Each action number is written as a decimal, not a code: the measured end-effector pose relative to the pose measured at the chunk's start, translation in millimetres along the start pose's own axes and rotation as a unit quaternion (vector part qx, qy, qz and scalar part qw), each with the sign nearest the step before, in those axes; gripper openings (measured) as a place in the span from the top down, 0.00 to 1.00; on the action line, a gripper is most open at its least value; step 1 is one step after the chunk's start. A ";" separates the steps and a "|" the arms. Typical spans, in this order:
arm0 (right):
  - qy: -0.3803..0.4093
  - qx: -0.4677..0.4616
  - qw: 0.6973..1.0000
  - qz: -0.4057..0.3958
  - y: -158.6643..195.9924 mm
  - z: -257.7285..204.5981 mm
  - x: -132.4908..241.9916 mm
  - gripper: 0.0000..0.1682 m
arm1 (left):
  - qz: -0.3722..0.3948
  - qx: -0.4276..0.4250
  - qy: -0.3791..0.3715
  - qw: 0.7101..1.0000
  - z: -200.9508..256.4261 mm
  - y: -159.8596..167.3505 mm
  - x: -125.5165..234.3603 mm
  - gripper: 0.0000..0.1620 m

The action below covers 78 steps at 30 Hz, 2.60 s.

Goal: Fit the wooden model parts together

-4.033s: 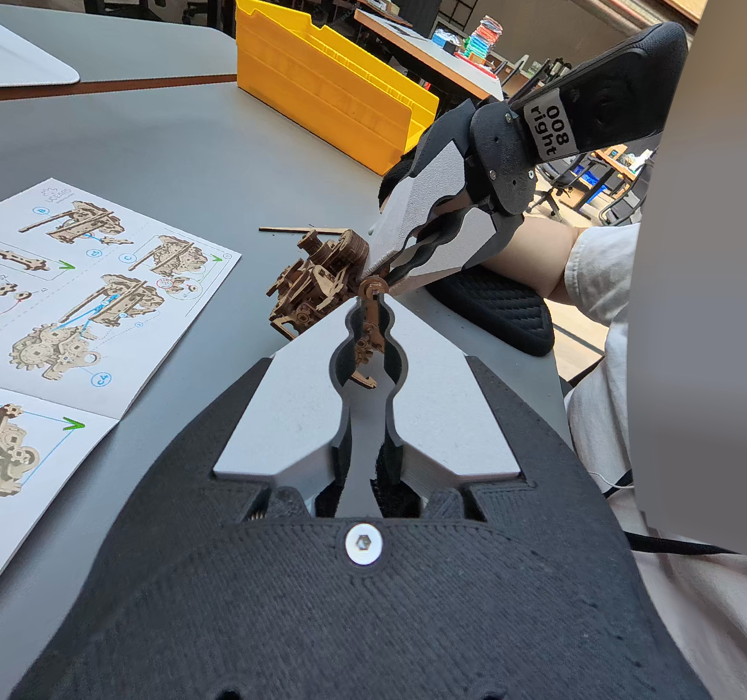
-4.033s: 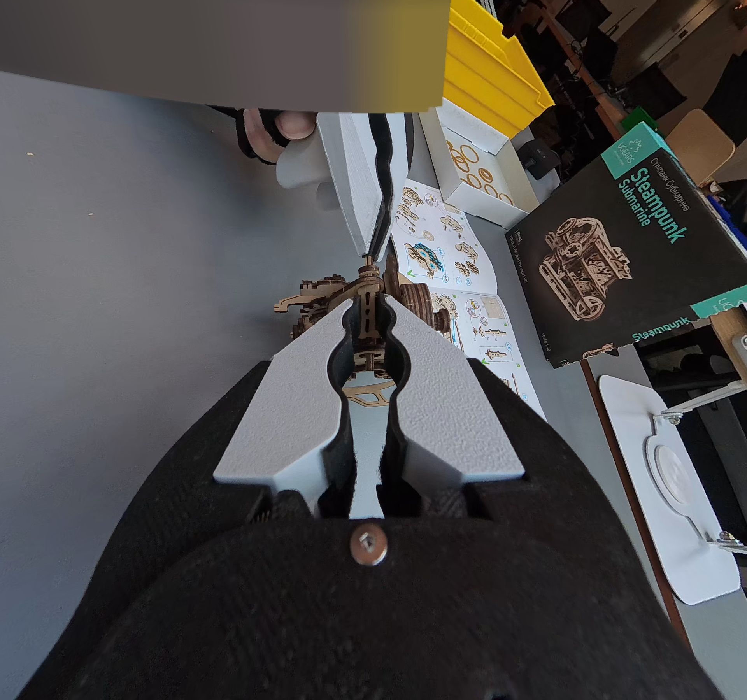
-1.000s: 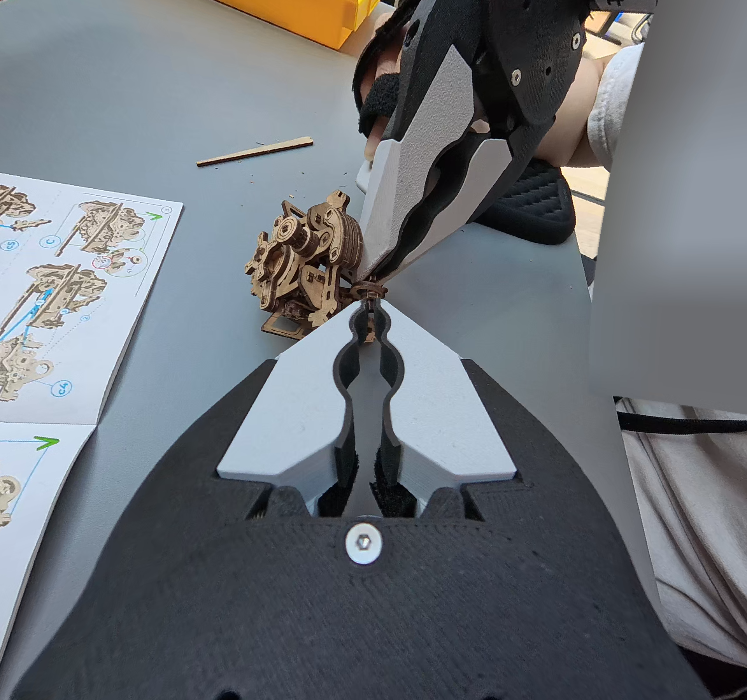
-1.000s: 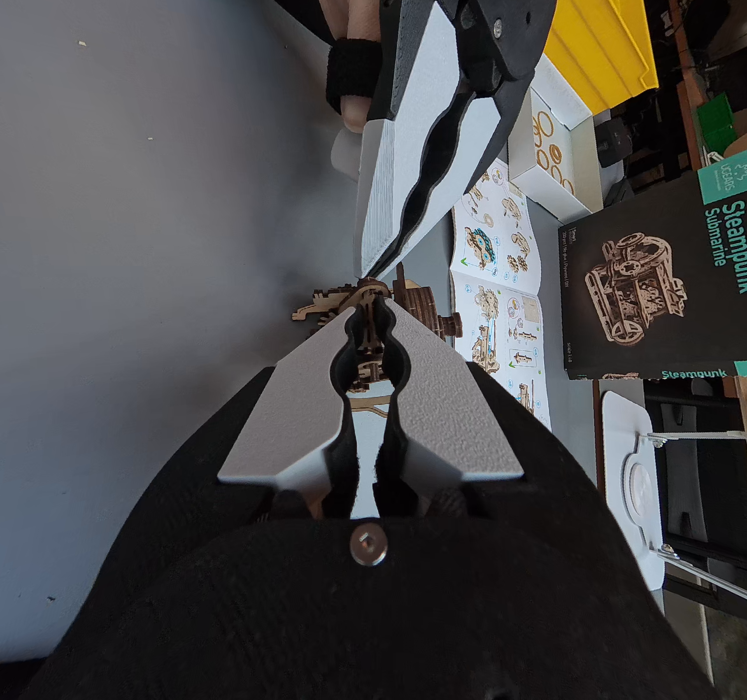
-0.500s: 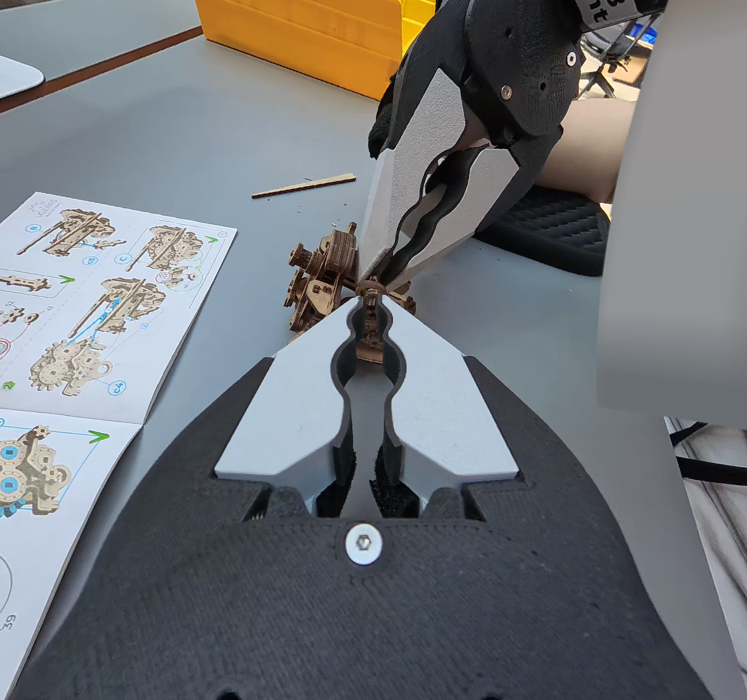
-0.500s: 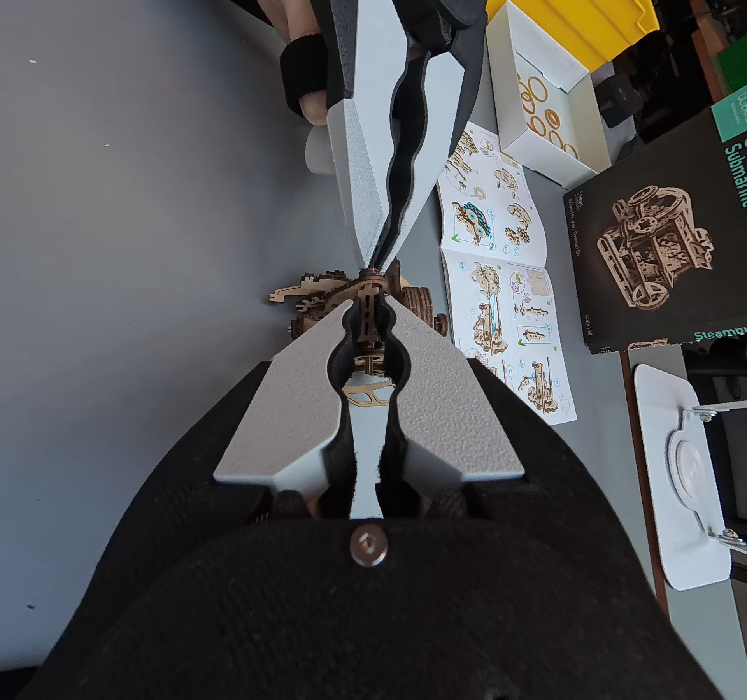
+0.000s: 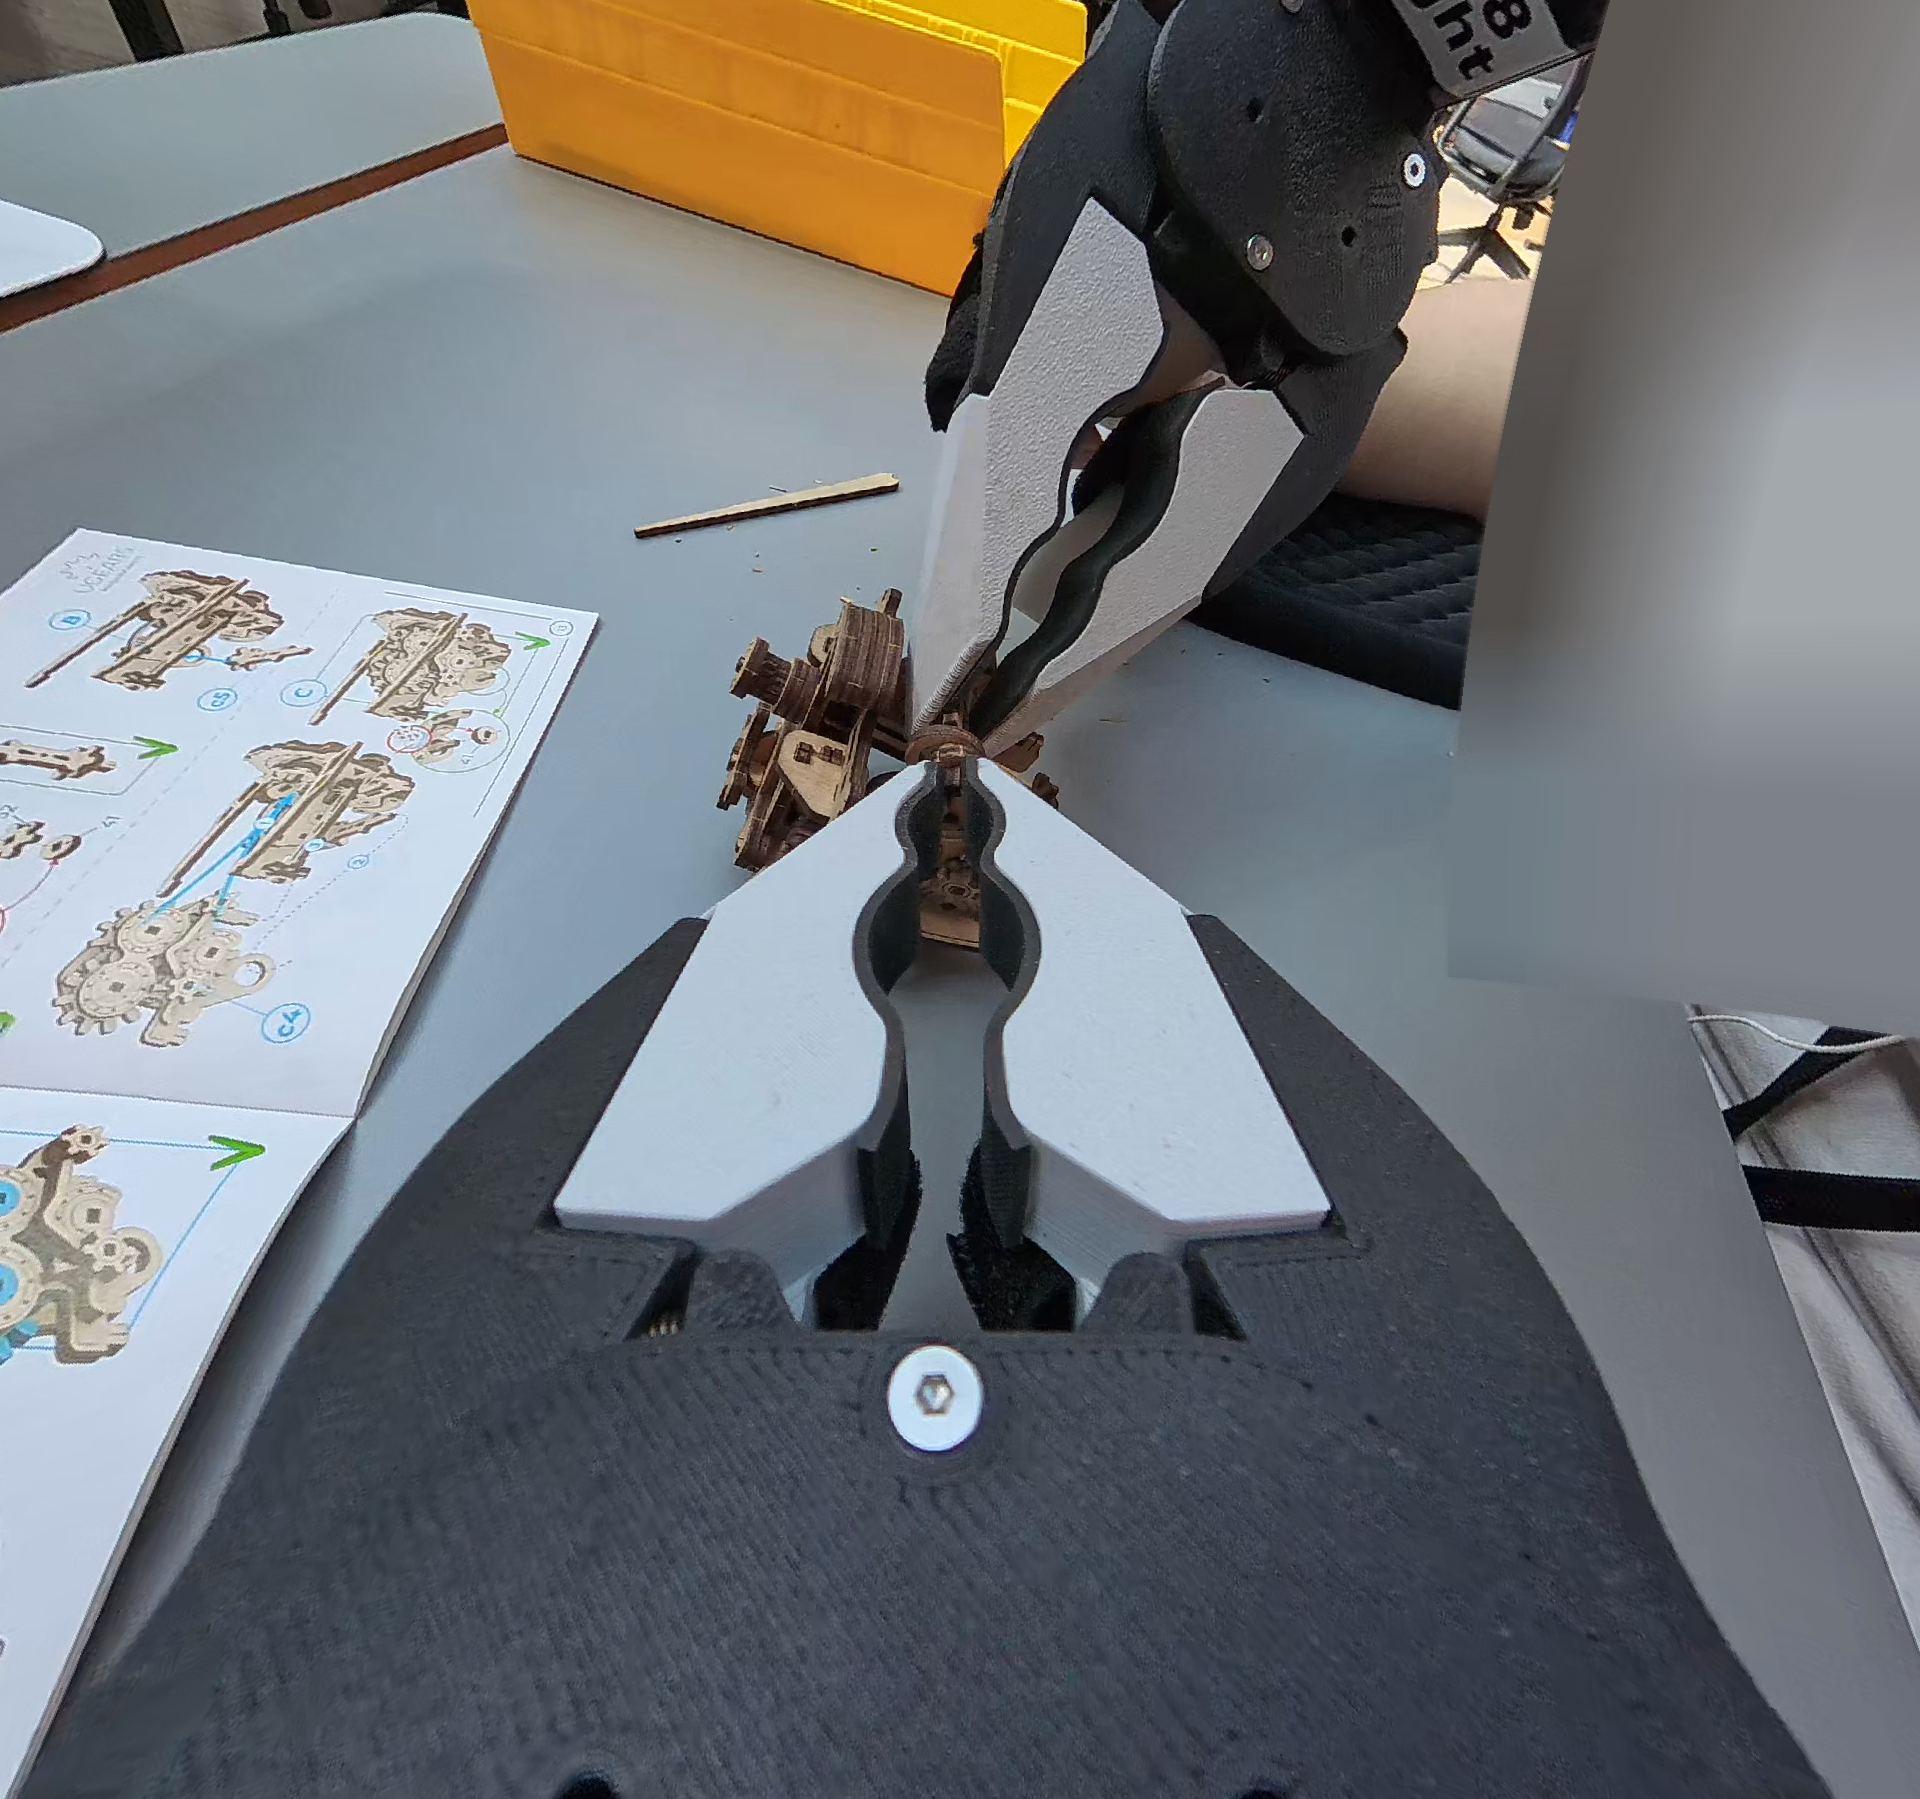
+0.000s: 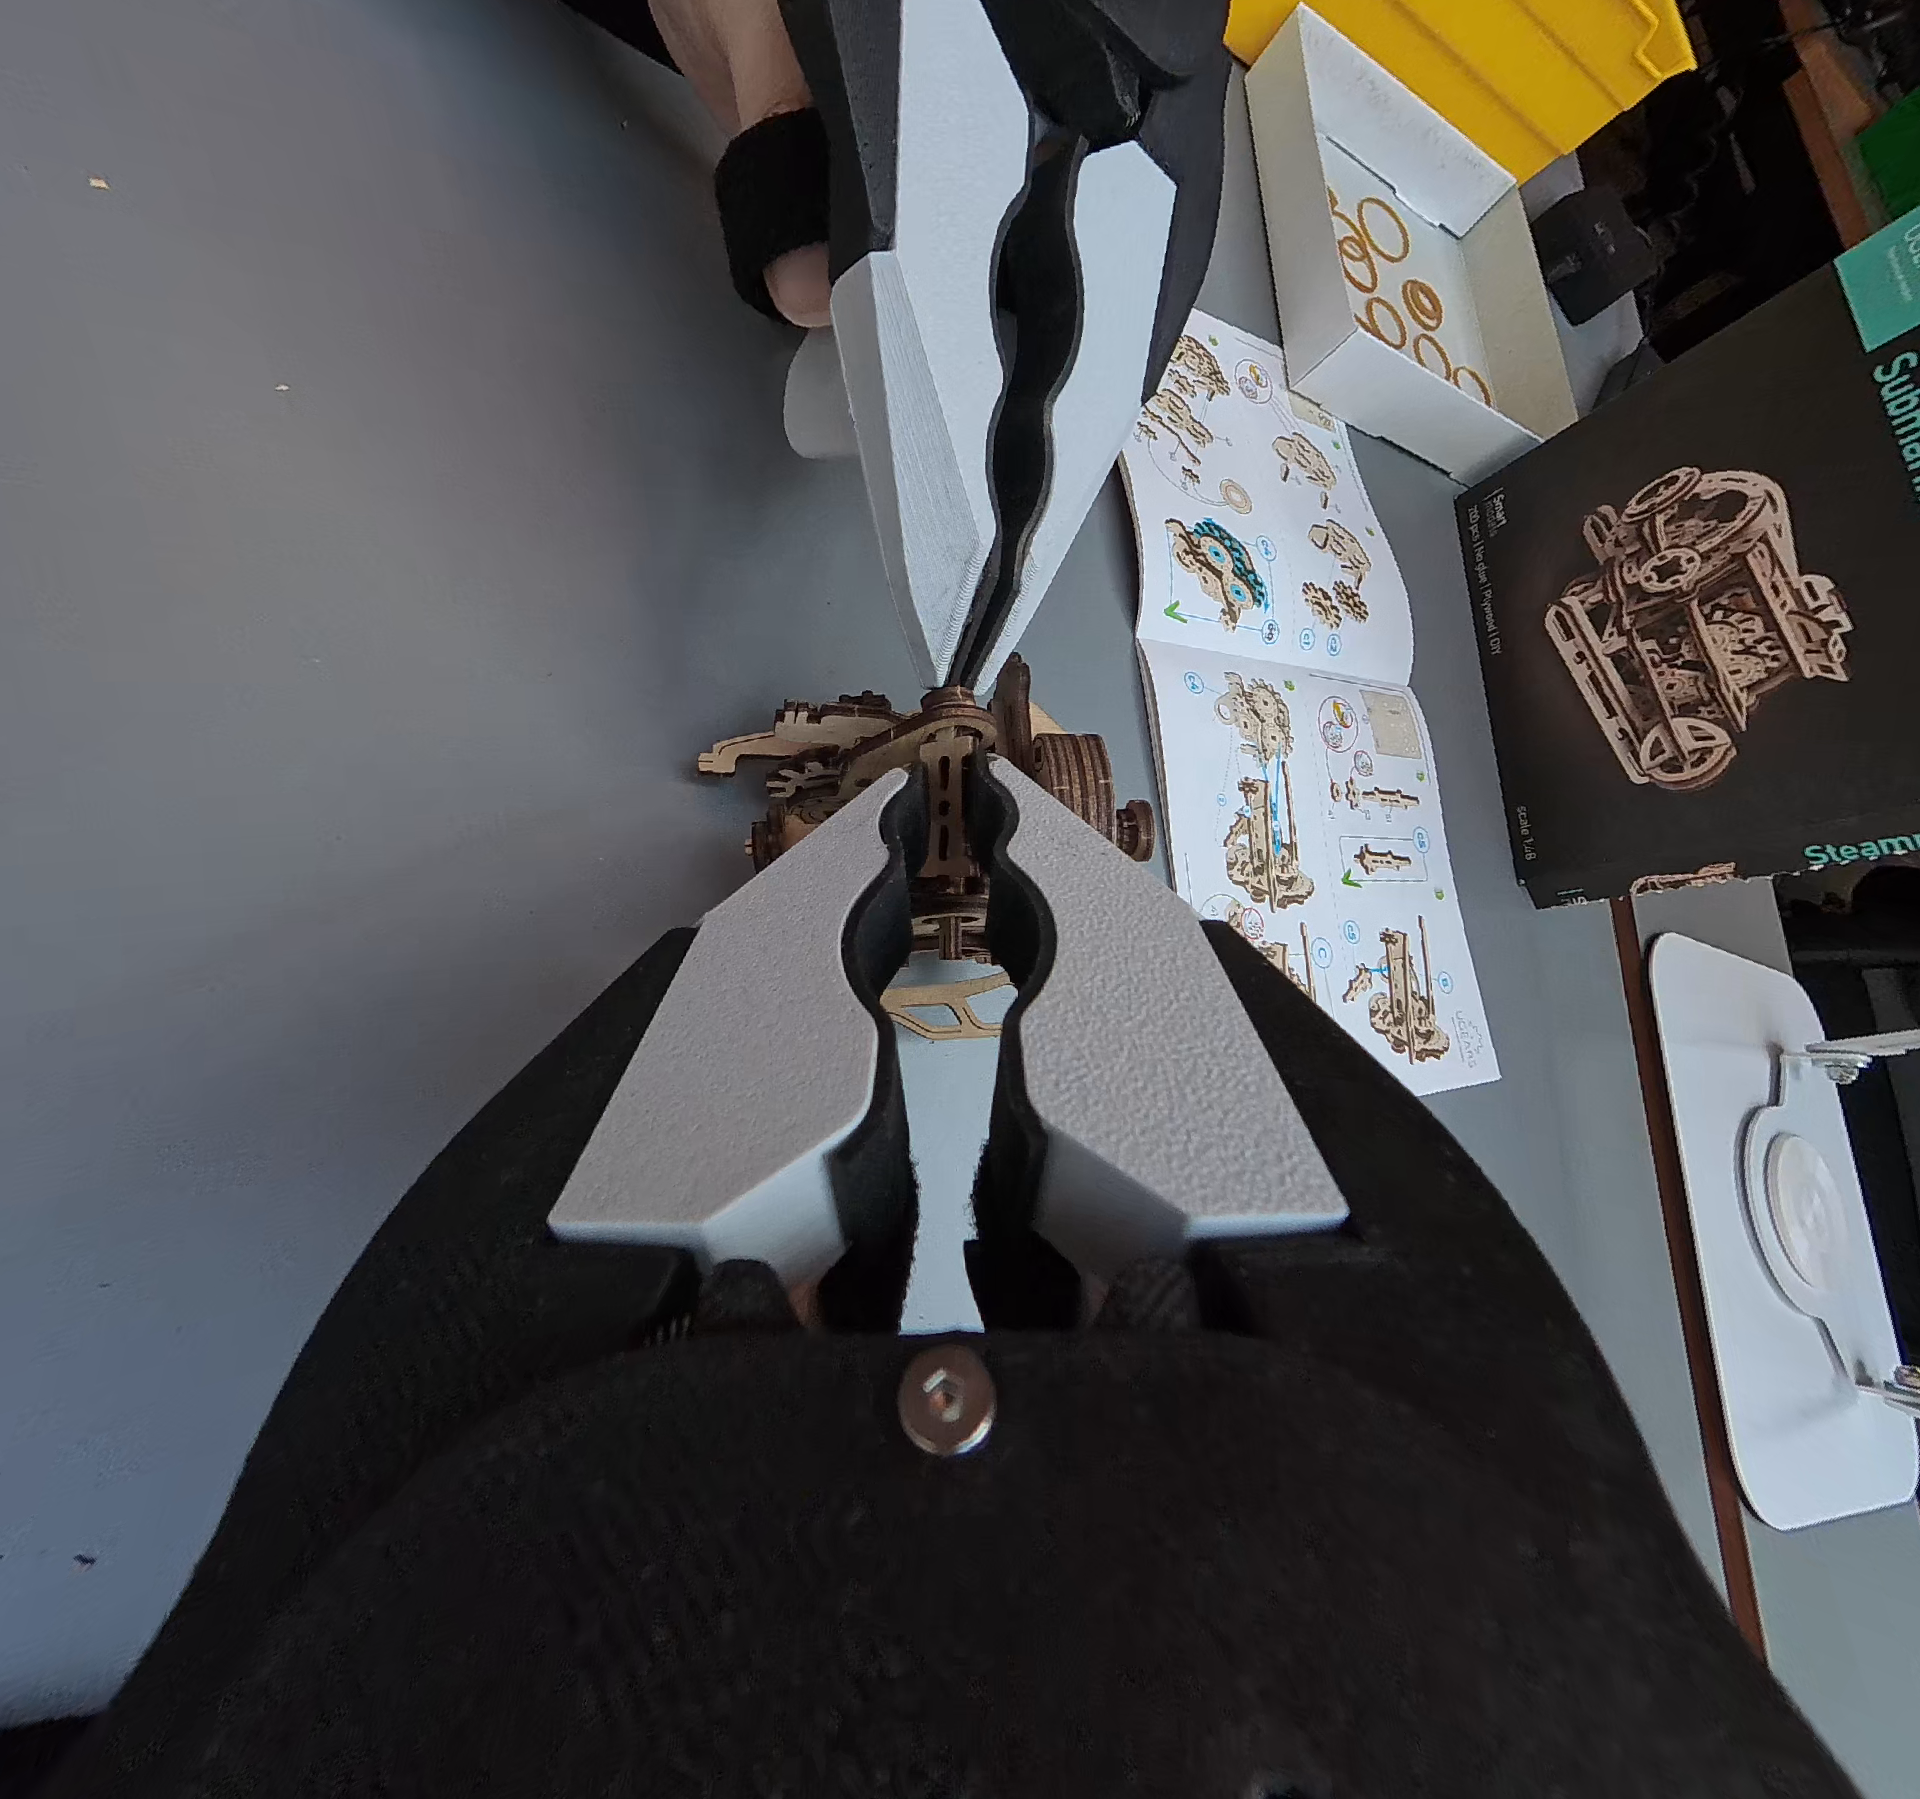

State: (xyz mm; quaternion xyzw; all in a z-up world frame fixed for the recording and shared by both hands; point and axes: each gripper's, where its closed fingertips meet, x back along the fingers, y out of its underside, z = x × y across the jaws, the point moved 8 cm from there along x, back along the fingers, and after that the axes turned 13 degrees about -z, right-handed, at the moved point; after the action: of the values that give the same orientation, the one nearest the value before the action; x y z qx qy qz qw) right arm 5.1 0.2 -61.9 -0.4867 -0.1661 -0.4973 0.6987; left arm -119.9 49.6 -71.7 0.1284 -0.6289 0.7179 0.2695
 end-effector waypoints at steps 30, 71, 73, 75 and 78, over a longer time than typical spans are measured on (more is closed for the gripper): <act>0.043 0.056 0.996 -0.056 -15.5 -12.8 0.8 0.99 | -0.063 -0.040 -0.029 0.997 8.7 -4.3 2.8 1.00; -0.088 -0.113 0.988 0.062 8.4 19.7 -3.4 0.94 | 0.003 0.056 -0.006 0.998 -12.5 -2.1 4.1 0.99; -0.081 -0.110 0.989 0.055 9.2 19.1 -4.7 0.93 | 0.007 0.075 0.009 0.997 -15.3 -0.9 3.9 1.00; -0.078 -0.105 0.990 0.050 9.7 17.9 -5.9 0.92 | 0.015 0.088 0.020 0.996 -17.4 -0.4 4.5 1.00; -0.067 -0.095 0.992 0.046 8.7 16.8 -5.5 0.90 | 0.019 0.096 0.024 0.995 -20.0 0.2 5.6 1.00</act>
State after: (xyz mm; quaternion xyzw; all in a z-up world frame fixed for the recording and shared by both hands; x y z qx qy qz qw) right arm 14.3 17.7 -62.4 -0.5907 -0.1419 -0.4440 0.6587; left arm -121.6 70.3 -72.4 0.1248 -0.5528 0.7828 0.2571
